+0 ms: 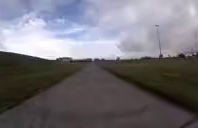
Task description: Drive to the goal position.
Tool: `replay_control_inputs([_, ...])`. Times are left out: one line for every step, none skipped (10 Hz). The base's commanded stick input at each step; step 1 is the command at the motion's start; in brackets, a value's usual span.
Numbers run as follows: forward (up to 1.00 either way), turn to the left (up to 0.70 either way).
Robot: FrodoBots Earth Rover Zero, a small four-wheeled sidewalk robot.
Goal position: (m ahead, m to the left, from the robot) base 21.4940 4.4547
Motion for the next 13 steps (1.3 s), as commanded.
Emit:
replay_control_inputs([1.0,-0.37])
replay_control_inputs([1.0,-0.21])
replay_control_inputs([1.0,-0.02])
replay_control_inputs([1.0,0.0])
replay_control_inputs([1.0,0.0])
replay_control_inputs([1.0,0.0])
replay_control_inputs([1.0,0.0])
replay_control_inputs([1.0,0.0])
replay_control_inputs([1.0,0.0])
replay_control_inputs([1.0,-0.37])
replay_control_inputs([1.0,-0.32])
replay_control_inputs([1.0,-0.07])
replay_control_inputs([1.0,0.0])
